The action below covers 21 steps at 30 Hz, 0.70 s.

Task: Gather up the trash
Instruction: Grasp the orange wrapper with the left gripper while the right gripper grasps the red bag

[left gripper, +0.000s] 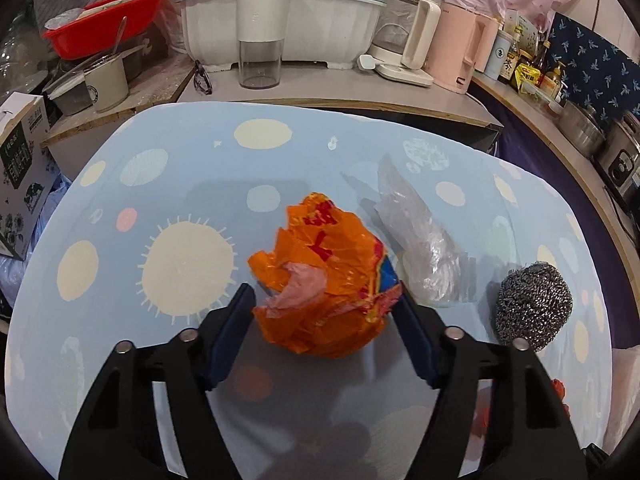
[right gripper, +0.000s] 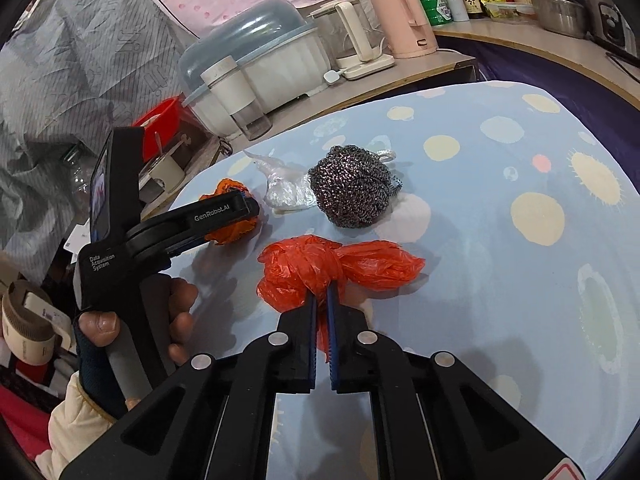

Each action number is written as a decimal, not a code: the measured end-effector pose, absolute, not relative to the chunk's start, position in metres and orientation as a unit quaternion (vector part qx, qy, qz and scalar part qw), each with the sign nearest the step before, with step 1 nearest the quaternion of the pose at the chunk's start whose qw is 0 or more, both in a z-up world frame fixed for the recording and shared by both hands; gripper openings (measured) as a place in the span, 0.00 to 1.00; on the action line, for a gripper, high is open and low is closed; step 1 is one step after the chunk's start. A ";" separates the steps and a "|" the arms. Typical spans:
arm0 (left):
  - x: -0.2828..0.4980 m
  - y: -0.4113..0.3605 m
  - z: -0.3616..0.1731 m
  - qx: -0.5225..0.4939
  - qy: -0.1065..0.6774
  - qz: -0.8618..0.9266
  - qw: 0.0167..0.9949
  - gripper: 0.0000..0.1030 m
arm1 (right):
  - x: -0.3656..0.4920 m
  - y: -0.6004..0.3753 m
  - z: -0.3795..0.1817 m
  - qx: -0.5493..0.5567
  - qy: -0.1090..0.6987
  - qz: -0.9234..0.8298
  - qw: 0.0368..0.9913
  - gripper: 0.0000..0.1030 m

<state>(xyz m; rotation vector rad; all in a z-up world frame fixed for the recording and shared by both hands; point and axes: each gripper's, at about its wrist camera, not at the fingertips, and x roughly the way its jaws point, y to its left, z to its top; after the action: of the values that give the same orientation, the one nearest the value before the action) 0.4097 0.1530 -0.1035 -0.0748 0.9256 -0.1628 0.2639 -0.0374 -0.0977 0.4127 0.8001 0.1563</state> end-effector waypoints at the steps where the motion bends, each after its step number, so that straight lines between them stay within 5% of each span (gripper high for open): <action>1: 0.409 0.153 -0.104 -0.034 0.448 -0.079 0.890 0.51 | 0.263 -0.038 -0.098 0.202 0.387 0.076 0.897 0.05; 21: 0.306 0.136 -0.050 -0.042 0.422 -0.112 0.899 0.44 | 0.182 -0.073 -0.059 0.217 0.345 0.047 0.912 0.05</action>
<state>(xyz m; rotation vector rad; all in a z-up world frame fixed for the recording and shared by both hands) 0.3060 0.1365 -0.0503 -0.0877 0.8727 -0.2312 0.1818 -0.0727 -0.0586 0.4482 0.7103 0.0972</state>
